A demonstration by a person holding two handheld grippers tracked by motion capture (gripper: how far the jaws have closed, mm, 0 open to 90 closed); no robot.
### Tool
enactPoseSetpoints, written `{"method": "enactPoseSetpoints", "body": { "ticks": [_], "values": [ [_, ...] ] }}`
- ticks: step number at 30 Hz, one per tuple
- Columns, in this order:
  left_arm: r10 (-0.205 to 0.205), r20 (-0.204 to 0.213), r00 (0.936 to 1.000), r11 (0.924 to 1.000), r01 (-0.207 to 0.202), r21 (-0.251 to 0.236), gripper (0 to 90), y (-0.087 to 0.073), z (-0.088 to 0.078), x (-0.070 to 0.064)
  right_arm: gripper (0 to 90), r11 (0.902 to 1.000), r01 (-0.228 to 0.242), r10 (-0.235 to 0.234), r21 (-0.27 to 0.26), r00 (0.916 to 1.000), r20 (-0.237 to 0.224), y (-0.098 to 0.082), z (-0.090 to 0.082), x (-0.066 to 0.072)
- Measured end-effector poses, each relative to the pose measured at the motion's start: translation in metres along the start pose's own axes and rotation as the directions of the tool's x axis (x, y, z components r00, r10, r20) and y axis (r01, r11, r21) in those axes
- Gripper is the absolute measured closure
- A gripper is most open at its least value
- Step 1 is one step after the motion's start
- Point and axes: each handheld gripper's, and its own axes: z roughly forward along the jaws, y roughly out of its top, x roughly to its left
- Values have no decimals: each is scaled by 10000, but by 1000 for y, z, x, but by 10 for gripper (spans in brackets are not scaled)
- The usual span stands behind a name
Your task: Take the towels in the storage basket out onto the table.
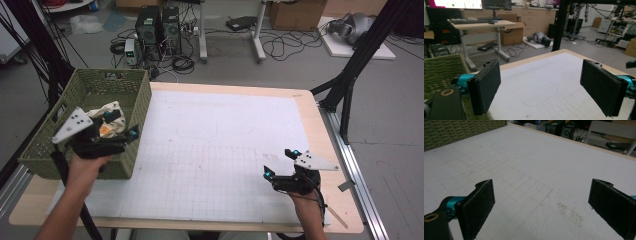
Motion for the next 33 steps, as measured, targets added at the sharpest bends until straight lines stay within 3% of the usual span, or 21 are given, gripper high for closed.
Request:
{"method": "enactPoseSetpoints", "body": {
  "ticks": [8,11,16,19,22,23,24,25,31,32,33],
  "values": [
    [-432,-840,9955,9990,442,96,165,28,-8,53,60,10000,-72,73,60,10000,-39,-1,1,0],
    [-300,-1080,9937,9987,342,370,165,28,-9,69,61,9999,-57,57,83,10000,-43,-1,2,-1],
    [-574,-1654,9845,9924,743,978,165,20,-6,95,60,9998,-58,59,172,10000,-73,-2,3,-1],
    [-437,-2059,9776,9761,857,1998,167,9,3,110,60,9998,-38,40,185,10000,-66,-2,4,-1],
    [-386,-2503,9674,9601,1053,2591,169,2,10,124,61,9997,-80,81,218,9999,-63,-3,4,-1],
    [-450,-2714,9614,9546,1214,2719,169,-1,12,129,61,9997,-57,58,216,10000,-55,-3,4,-1],
    [-480,-2999,9528,9410,1439,3064,169,-6,17,137,61,9997,-84,85,214,9999,-58,-3,4,-1],
    [-480,-2999,9528,9410,1439,3064,169,-6,17,137,60,9997,-104,105,210,9999,-55,-3,4,-1],
    [-192,-3935,9191,8911,1942,4101,171,-21,28,153,61,9997,-93,95,237,9999,-61,-4,4,-3],
    [-49,-4094,9123,8799,1984,4317,171,-24,30,155,61,9997,-93,95,237,9999,-61,-4,4,-3],
    [105,-4335,9011,8607,2125,4626,179,-30,33,159,60,9995,-159,161,263,9998,-81,-4,5,-2]
  ]
}}
